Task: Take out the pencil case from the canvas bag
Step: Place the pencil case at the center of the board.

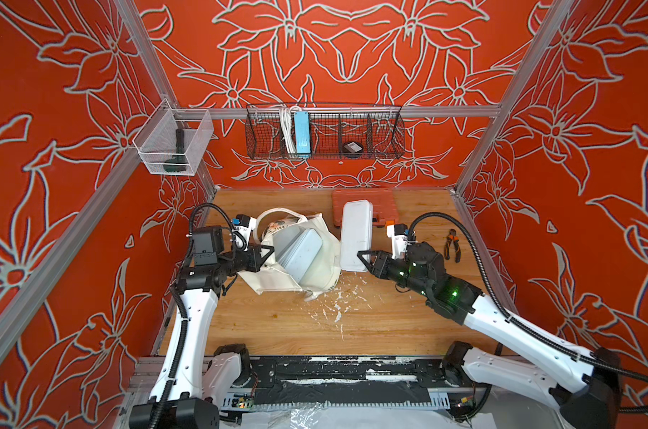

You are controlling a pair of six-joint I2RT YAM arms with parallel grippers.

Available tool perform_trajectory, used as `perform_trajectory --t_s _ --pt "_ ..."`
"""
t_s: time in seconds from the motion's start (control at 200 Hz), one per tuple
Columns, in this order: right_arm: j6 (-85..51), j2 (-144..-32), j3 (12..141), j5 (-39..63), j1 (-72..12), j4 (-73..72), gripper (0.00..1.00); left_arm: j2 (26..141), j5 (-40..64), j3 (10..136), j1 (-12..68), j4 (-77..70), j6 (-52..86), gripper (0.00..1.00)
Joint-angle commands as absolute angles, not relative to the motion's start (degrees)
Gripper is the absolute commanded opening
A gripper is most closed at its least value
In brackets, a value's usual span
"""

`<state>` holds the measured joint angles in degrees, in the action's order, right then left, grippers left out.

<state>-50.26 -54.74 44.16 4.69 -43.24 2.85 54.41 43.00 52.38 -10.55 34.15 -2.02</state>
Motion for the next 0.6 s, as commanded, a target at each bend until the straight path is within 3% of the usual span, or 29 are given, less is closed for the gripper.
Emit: perform_trajectory --t_s 0.0,0.595 --pt "-48.7 -52.4 44.9 3.4 -41.5 4.8 0.31 53.8 41.9 51.3 -10.9 34.6 -1.3 0.0" --pt "-47.9 -50.5 45.0 8.3 -30.0 14.8 0.31 53.9 42.5 51.8 -10.9 35.4 -2.0 0.0"
